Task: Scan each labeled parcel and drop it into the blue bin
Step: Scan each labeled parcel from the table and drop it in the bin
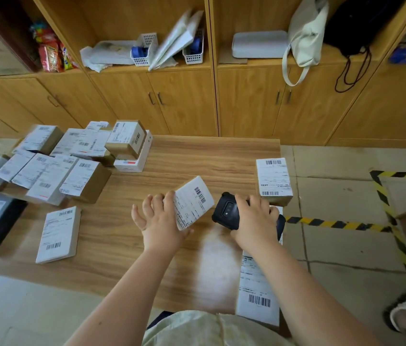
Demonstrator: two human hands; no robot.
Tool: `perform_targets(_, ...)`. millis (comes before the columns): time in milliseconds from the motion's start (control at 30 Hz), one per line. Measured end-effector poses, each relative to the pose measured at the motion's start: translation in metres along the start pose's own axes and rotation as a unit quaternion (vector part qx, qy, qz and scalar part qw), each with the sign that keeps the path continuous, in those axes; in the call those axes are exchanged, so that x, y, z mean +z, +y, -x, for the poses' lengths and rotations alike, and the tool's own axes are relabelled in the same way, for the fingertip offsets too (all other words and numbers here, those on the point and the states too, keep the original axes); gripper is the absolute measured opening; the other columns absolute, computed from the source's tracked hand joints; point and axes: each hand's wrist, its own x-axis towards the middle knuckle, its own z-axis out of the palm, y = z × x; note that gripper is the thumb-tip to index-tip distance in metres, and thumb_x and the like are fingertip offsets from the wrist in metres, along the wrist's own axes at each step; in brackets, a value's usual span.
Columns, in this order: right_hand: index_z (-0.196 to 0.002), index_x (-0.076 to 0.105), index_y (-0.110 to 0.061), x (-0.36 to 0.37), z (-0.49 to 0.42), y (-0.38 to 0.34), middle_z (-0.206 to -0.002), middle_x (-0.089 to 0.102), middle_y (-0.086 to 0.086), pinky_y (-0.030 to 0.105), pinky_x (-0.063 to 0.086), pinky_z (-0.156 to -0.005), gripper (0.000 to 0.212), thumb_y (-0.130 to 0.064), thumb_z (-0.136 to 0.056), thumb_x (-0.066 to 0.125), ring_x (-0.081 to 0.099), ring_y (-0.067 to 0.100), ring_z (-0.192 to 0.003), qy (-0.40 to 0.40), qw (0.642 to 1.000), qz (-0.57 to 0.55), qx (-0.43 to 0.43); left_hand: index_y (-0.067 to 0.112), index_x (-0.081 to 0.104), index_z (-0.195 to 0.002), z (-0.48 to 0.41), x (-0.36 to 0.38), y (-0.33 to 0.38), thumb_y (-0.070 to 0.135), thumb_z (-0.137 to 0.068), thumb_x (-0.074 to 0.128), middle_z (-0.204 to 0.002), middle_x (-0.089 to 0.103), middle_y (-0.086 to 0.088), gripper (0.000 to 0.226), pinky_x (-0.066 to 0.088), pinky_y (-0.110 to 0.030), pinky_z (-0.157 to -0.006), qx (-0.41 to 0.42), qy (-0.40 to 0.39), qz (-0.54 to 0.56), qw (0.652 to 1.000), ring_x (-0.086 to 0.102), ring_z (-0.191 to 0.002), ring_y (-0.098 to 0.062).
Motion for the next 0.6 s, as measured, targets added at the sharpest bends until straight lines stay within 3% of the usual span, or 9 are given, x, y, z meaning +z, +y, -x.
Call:
perform_targets(300,-0.142,0.034,-0.03,0.009,-0.005,-0.023,-0.135,0.04,0.003,0.043,0.027,-0.098,0.08,-0.027,-0.073,0.074,0.035,0.028,-0.125,0.019,0.99,-0.078,0.113,0.024,0.024,-0.147,-0.029,0.008,-0.021,0.062,-0.063,0.08,-0.146,0.033,-0.001,0.108,-0.003,-0.058,-0.116,0.042,-0.042,0.043,0.997,0.011,-0.144,-0.03)
perform_targets(433,-0.145,0.033,-0.033,0.021,0.002,-0.049,-0.135,0.042,0.001,0.042,0.03,-0.098,0.086,-0.03,-0.07,0.076,0.04,0.028,-0.122,0.081,0.974,-0.132,0.162,0.024,0.033,-0.14,-0.056,0.008,-0.045,0.071,-0.058,0.078,-0.137,0.044,-0.004,0.105,0.003,-0.056,-0.116,0.051,-0.069,0.09,0.992,0.022,-0.139,-0.032)
perform_targets(600,-0.148,0.032,-0.033,0.038,0.033,-0.078,-0.134,0.044,0.0,0.04,0.03,-0.098,0.089,-0.037,-0.072,0.077,0.04,0.026,-0.124,0.162,0.952,-0.135,0.221,0.021,0.037,-0.139,-0.087,-0.004,-0.073,0.071,-0.057,0.079,-0.138,0.045,-0.006,0.105,0.006,-0.056,-0.116,0.106,-0.078,0.12,0.984,0.024,-0.139,-0.032)
